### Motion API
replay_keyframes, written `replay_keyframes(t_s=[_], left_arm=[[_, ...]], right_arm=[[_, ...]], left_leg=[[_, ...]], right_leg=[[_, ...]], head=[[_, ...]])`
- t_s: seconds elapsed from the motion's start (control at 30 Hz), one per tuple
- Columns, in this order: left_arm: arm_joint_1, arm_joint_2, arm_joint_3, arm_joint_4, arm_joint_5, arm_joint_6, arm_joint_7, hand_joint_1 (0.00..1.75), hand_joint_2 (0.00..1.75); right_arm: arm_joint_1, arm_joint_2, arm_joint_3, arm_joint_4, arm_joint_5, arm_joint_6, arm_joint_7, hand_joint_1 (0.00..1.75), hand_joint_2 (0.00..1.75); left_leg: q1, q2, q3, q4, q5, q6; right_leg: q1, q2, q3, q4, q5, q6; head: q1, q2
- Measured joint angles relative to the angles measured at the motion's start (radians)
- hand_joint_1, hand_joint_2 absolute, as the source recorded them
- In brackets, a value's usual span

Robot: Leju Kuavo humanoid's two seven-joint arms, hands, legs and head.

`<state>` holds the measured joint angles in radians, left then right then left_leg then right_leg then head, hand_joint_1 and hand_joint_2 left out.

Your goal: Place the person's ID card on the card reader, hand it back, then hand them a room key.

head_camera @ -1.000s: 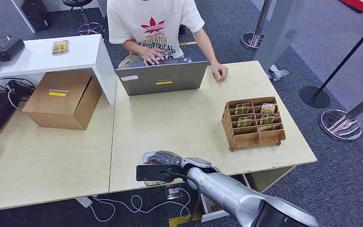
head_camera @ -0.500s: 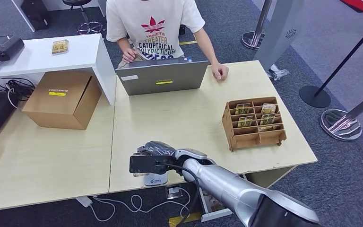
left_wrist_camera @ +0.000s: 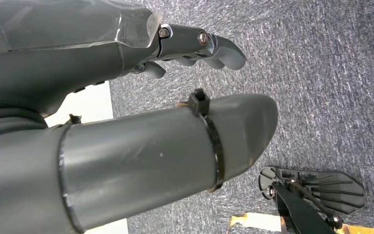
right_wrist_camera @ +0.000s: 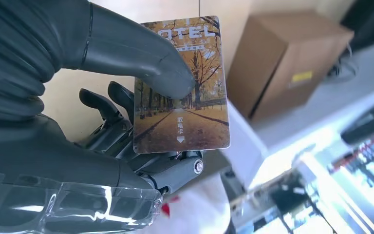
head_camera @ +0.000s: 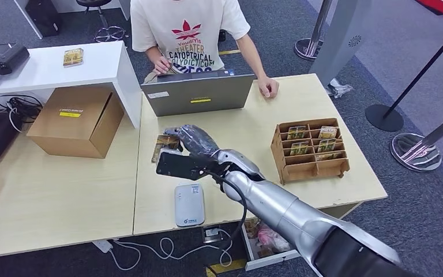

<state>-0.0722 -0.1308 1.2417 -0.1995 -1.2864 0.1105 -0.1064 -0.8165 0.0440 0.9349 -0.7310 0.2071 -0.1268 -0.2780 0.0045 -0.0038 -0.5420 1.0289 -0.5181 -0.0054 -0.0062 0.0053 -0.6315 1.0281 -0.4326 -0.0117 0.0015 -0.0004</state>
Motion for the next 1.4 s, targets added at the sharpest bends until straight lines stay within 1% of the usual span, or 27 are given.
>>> replay_keyframes(t_s=[0.1,0.3,0.4,0.5,0.63,0.97,1.23,1.4], left_arm=[[0.0,0.0,0.0,0.0,-0.005,0.0,-0.002,0.0,0.0],[-0.002,-0.002,0.0,0.0,-0.019,0.0,-0.004,0.0,0.0],[-0.004,-0.005,0.0,0.0,-0.021,0.001,-0.002,0.0,0.0],[-0.005,-0.008,0.0,0.0,-0.021,0.003,0.002,0.0,0.0],[-0.006,-0.009,0.0,0.0,-0.021,0.005,0.003,0.0,0.0],[-0.007,-0.009,-0.001,0.0,-0.024,0.004,0.012,0.0,0.0],[-0.007,-0.009,-0.001,0.0,-0.024,0.004,0.012,0.0,0.0],[-0.007,-0.009,-0.001,0.0,-0.025,0.003,0.012,0.0,0.0]], right_arm=[[-0.006,-0.018,-0.036,-0.042,0.078,-0.088,0.014,1.75,1.75],[-0.037,-0.035,-0.111,-0.054,0.266,-0.327,0.025,1.75,1.75],[-0.058,-0.037,-0.14,-0.03,0.339,-0.405,0.02,1.75,1.75],[-0.087,-0.037,-0.16,0.011,0.396,-0.458,0.022,1.75,1.75],[-0.114,-0.036,-0.173,0.054,0.429,-0.486,0.034,1.75,1.75],[-0.186,-0.019,-0.195,0.181,0.577,-0.555,0.123,1.75,1.75],[-0.203,-0.018,-0.203,0.229,0.602,-0.563,0.14,1.75,1.75],[-0.205,-0.018,-0.229,0.242,0.659,-0.563,0.17,1.75,1.75]], left_leg=[[0.0,0.0,0.0,0.0,0.0,0.0],[0.0,0.0,0.0,0.0,0.0,0.0],[0.0,0.0,0.0,0.0,0.0,0.0],[0.0,0.0,0.0,0.0,0.0,0.0],[0.0,0.0,0.0,0.0,0.0,0.0],[0.0,0.0,-0.001,0.0,0.0,0.0],[0.0,0.0,-0.001,0.0,0.0,0.0],[0.0,0.0,-0.001,0.0,0.0,0.0]], right_leg=[[0.0,0.0,0.0,0.0,0.0,0.0],[0.0,0.0,0.0,0.0,0.0,0.0],[0.0,0.0,0.0,0.0,0.0,0.0],[0.0,0.0,0.0,0.0,0.0,0.0],[0.0,0.0,0.0,0.0,0.0,0.0],[0.0,0.0,0.0,0.0,0.0,0.0],[0.0,0.0,0.0,0.0,0.0,0.0],[0.0,0.0,0.0,0.0,0.0,0.0]], head=[[0.0,0.0],[0.0,0.0],[0.0,0.0],[0.0,0.0],[0.0,0.0],[0.0,0.0],[0.0,0.0],[0.0,0.0]])
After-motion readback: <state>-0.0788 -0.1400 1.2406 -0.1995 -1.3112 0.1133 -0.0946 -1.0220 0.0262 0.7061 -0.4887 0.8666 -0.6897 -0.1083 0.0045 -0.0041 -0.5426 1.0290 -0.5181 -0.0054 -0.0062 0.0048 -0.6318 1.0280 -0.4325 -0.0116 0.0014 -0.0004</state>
